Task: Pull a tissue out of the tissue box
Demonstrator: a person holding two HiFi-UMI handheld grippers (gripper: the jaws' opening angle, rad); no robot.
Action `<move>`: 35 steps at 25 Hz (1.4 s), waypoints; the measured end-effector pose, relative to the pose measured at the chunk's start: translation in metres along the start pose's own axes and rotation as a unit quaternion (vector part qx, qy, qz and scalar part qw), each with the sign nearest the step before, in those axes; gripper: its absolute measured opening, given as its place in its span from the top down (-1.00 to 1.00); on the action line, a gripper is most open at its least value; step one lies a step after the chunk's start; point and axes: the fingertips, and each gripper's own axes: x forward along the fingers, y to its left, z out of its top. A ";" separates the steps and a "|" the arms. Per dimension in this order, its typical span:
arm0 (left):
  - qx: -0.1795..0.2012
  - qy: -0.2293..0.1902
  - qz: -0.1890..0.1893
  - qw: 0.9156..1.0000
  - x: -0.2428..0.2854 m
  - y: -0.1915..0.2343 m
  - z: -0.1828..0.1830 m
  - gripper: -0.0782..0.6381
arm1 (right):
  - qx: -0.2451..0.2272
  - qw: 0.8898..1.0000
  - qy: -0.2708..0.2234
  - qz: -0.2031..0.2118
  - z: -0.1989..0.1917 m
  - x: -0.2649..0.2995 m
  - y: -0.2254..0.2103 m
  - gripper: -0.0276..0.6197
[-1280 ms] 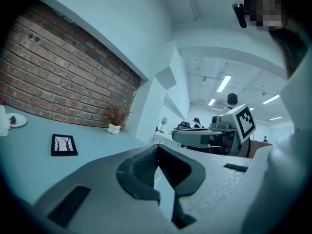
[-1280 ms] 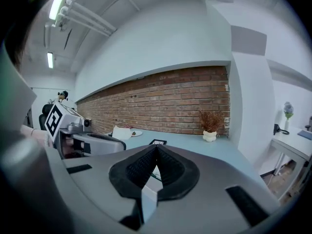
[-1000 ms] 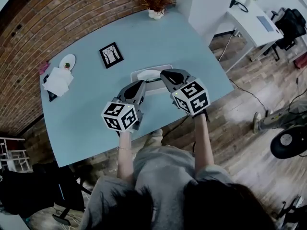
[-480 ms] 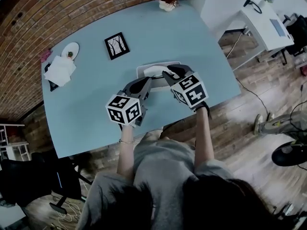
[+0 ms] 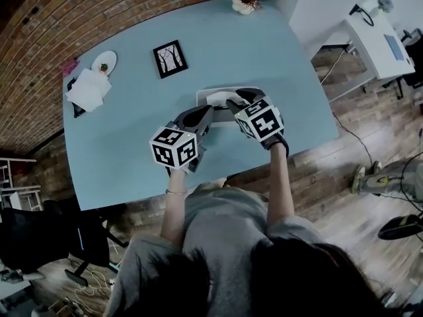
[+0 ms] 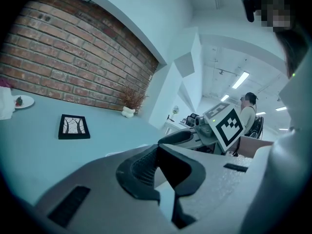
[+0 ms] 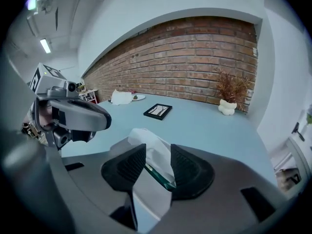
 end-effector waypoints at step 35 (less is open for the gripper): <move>0.000 0.006 0.002 1.000 -0.003 0.007 -0.004 0.77 | -0.057 0.998 0.033 -0.017 0.005 0.002 0.002 0.91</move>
